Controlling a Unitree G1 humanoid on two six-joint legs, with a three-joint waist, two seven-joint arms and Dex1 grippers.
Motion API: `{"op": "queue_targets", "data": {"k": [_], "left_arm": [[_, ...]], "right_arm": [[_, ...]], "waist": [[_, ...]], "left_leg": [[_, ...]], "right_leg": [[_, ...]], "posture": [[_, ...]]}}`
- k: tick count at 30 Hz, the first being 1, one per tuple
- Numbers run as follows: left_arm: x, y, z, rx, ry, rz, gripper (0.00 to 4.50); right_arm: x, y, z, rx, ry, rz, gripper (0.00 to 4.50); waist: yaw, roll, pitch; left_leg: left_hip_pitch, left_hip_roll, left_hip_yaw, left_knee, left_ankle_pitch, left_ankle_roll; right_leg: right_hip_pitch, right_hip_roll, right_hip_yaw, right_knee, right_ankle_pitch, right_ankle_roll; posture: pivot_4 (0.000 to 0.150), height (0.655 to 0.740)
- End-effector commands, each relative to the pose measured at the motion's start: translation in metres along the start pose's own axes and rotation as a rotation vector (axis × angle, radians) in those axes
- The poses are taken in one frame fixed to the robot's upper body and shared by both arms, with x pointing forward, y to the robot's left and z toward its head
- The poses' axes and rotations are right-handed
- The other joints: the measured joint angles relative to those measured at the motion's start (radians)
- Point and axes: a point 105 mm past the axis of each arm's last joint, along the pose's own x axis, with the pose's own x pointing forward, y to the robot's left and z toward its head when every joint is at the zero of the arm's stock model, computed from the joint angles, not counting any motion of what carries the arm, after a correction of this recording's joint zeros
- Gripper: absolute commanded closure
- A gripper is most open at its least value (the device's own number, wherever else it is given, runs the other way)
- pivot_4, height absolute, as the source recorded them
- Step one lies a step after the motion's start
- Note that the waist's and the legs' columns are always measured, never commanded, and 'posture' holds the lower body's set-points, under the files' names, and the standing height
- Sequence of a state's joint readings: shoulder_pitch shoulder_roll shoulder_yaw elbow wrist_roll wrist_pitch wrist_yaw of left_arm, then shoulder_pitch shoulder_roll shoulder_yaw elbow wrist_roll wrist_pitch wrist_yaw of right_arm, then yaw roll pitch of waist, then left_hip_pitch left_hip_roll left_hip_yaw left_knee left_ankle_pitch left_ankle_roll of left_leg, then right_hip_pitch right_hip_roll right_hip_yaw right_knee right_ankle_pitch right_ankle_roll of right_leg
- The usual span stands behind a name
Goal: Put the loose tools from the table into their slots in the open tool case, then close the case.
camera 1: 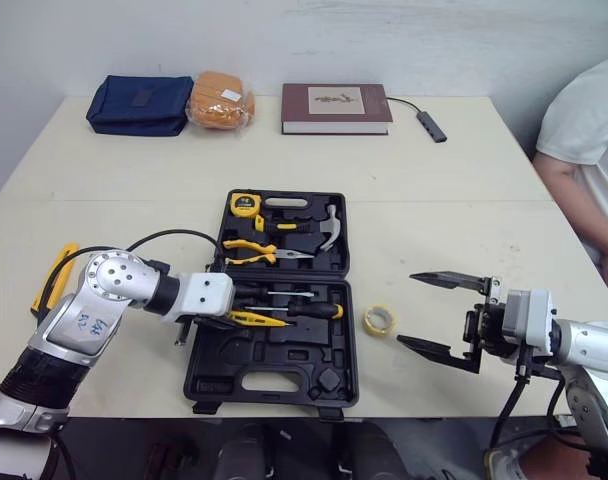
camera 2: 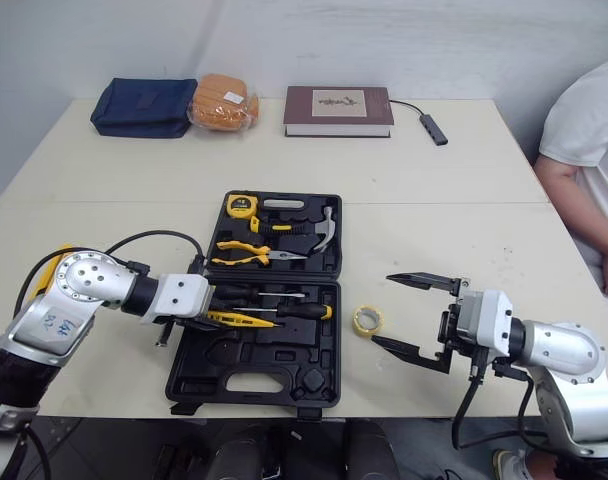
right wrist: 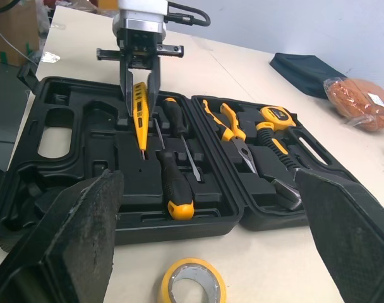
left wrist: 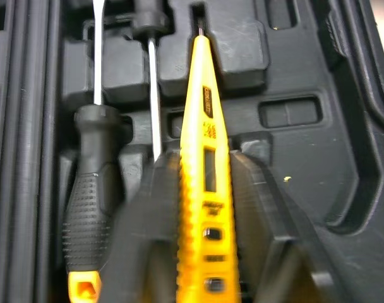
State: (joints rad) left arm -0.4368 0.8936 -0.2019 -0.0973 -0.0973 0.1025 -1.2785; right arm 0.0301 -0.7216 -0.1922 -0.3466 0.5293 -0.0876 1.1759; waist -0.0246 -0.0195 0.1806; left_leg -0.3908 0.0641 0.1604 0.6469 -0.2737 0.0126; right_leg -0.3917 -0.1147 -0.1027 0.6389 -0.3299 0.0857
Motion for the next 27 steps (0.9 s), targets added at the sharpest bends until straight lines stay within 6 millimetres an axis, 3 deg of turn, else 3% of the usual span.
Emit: {"op": "queue_targets", "data": {"k": [1,3,10,13,20,27], "left_arm": [[0.001,0.0,0.012,0.048,-0.09,0.0,1.36],[-0.005,0.002,0.018,0.084,-0.122,0.011,0.46],[-0.028,0.002,0.017,0.018,-0.242,0.05,0.46],[-0.033,0.0,0.019,-0.049,-0.346,0.081,1.31],[-0.03,-0.002,0.01,-0.148,-0.431,0.167,4.46],[-0.017,-0.008,0.0,-0.184,-0.434,0.198,4.46]], "right_arm": [[0.001,0.0,0.005,-0.019,-0.013,0.01,0.0],[0.002,0.0,0.005,-0.018,-0.013,0.011,0.0],[0.003,0.0,0.002,-0.012,-0.015,0.013,0.0],[0.004,0.001,0.001,-0.007,-0.013,0.015,0.0],[0.003,0.0,-0.001,-0.003,-0.006,0.01,0.0],[0.002,-0.001,-0.003,-0.005,0.002,0.01,0.0]], "waist": [[-0.001,0.0,0.0],[-0.001,0.0,0.0],[-0.001,0.0,0.0],[-0.001,0.0,0.0],[-0.001,0.0,0.0],[-0.001,0.0,0.0]], "left_leg": [[0.0,0.0,0.0,0.0,0.0,0.0],[0.0,0.0,0.0,0.0,0.0,0.0],[0.0,0.0,0.0,0.001,0.0,0.0],[0.0,0.0,0.0,0.001,0.0,0.0],[0.0,0.0,0.0,0.001,0.0,0.0],[0.0,0.0,0.0,0.001,0.0,0.0]], "right_leg": [[0.0,0.0,0.0,0.0,0.0,0.0],[0.0,0.0,0.0,0.0,0.0,0.0],[0.0,0.0,0.0,0.001,0.0,0.0],[0.0,0.0,0.0,0.001,0.0,0.0],[0.0,0.0,0.0,0.002,0.0,0.0],[0.0,0.0,0.0,0.002,0.0,0.0]], "posture": [[0.15,0.74],[0.15,0.74],[0.15,0.74],[0.15,0.74],[0.15,0.74],[0.15,0.74]]}}
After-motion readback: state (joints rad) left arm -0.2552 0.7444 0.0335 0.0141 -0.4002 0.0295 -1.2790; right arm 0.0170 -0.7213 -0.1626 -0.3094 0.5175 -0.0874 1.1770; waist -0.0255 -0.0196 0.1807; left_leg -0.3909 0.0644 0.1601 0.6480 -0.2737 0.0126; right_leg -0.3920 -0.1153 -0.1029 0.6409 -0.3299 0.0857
